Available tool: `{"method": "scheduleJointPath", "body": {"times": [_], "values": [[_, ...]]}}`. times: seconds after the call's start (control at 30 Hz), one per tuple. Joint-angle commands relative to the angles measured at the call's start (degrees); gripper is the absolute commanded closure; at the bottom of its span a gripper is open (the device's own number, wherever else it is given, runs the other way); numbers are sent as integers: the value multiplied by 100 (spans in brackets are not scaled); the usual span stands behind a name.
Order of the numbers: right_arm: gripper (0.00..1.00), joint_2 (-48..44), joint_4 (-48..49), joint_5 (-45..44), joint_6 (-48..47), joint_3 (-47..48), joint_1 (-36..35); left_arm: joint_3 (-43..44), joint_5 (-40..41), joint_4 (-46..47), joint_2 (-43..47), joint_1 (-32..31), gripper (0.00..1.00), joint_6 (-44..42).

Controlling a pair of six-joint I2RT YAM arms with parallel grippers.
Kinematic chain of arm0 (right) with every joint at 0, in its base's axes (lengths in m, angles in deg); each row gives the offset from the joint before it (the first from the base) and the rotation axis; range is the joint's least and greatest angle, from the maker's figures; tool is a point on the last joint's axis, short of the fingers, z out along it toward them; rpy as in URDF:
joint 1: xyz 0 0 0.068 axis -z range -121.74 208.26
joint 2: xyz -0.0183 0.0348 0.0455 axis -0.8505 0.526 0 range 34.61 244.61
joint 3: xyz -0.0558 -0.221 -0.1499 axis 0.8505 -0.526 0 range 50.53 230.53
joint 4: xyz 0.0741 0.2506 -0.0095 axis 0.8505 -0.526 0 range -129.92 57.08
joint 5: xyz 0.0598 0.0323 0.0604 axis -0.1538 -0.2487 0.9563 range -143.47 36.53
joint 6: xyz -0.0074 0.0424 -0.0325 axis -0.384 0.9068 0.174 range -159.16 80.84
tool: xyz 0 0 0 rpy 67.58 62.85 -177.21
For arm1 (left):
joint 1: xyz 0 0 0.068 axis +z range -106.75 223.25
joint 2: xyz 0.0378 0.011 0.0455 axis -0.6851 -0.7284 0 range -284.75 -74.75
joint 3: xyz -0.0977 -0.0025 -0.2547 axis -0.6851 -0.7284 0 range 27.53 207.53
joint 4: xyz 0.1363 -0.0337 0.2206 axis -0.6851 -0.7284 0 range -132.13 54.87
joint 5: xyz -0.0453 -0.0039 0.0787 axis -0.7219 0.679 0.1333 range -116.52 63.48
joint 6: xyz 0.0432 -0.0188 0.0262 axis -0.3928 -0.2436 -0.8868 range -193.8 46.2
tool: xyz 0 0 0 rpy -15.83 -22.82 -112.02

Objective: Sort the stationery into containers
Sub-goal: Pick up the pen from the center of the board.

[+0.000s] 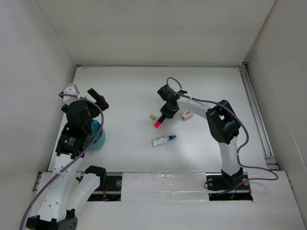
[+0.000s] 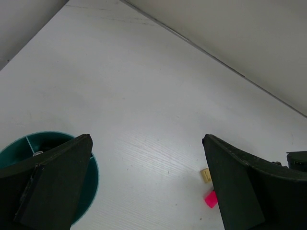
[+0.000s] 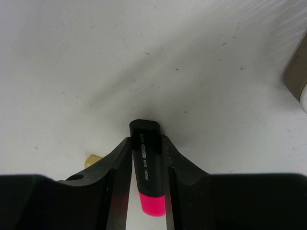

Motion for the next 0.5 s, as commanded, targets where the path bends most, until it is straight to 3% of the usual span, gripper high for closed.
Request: {"method": "scheduleJointPath", "body": {"times": [0.0, 0.47], "values": [[68, 343, -707, -264, -413, 31, 60, -25, 86, 145, 85, -27, 0, -73], [63, 835, -1515, -219, -589, 575, 122, 27, -19, 145, 252, -27, 0, -73]]}}
